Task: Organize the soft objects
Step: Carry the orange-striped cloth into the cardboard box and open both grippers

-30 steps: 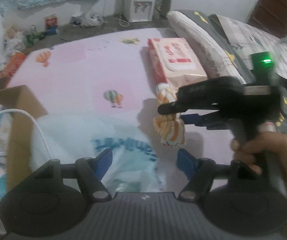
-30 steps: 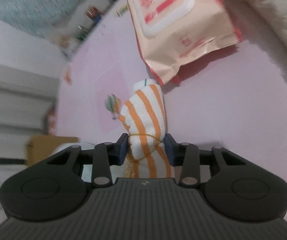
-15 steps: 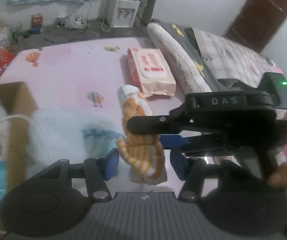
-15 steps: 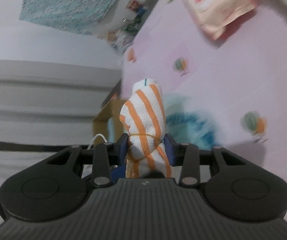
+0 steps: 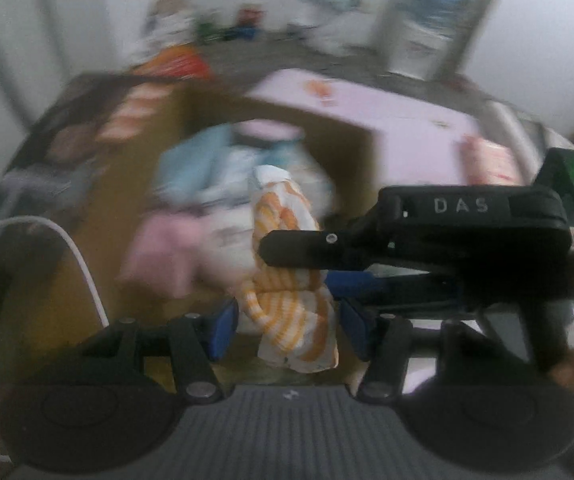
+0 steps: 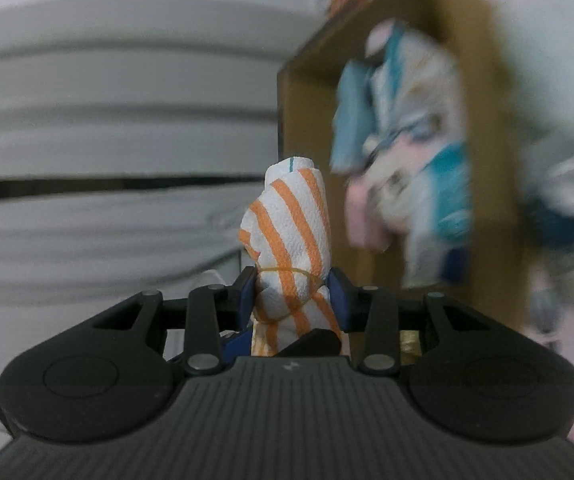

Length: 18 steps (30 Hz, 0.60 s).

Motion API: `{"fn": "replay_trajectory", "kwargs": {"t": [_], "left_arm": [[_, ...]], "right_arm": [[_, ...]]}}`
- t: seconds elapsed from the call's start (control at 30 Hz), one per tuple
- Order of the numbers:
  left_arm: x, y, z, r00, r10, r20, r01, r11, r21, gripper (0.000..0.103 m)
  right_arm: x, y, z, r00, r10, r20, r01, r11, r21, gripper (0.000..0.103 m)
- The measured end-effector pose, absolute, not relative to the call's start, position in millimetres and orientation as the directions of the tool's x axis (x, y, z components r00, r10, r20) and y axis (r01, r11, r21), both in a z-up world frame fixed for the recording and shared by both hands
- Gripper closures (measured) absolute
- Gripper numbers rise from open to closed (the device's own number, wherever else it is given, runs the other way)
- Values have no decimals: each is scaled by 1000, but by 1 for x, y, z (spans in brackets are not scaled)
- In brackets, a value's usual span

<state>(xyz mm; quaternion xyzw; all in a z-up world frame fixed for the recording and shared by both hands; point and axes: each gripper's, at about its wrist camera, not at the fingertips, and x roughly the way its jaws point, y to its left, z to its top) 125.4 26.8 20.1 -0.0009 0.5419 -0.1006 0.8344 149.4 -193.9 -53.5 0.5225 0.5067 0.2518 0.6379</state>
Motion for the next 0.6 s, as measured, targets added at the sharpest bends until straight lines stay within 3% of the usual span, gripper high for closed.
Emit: {"fn": "replay_trajectory", "kwargs": {"t": [0.3,0.6], "left_arm": [[120,135,-2,400,48,-915,33,997,67,46],[117,173,-24,371,51,-927,-19,999,47,45]], "right_arm": [[176,-52,-112,250,822,-512,290,441,850,65],[185,-4,-154,188,754,-629,344,550,761,58]]}}
